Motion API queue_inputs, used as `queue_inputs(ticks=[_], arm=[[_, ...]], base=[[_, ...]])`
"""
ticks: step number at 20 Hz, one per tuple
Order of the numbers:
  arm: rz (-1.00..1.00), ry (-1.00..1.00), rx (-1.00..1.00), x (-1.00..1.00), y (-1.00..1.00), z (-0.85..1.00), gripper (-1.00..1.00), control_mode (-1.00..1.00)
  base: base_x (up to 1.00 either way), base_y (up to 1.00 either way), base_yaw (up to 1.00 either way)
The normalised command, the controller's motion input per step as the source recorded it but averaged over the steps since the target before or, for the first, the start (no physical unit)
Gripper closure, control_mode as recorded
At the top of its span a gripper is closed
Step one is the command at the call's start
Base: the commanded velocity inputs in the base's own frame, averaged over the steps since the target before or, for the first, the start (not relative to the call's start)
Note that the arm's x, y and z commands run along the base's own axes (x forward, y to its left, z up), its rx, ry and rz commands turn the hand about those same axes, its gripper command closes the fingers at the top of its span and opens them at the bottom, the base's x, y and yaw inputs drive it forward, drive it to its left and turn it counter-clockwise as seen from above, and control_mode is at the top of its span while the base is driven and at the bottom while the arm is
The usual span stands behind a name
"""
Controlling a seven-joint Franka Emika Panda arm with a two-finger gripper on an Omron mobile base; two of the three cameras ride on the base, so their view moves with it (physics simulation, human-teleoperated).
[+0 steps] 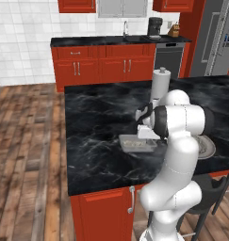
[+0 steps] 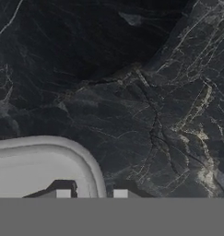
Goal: Place two dumplings into each of the tupperware containers and then place the containers in the fridge.
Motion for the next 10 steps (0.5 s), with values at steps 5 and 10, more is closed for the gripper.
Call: queue_inputs(ticks=[5, 10], arm=[[-0.04, 0.10, 0.03, -0.19, 0.00, 0.67, 1.00, -1.00], [-0.11, 0.04, 0.00, -0.29, 0.36, 0.96, 1.00, -1.00]], base=[[0.00, 0.00, 0.00], [0.00, 0.00, 0.00]])
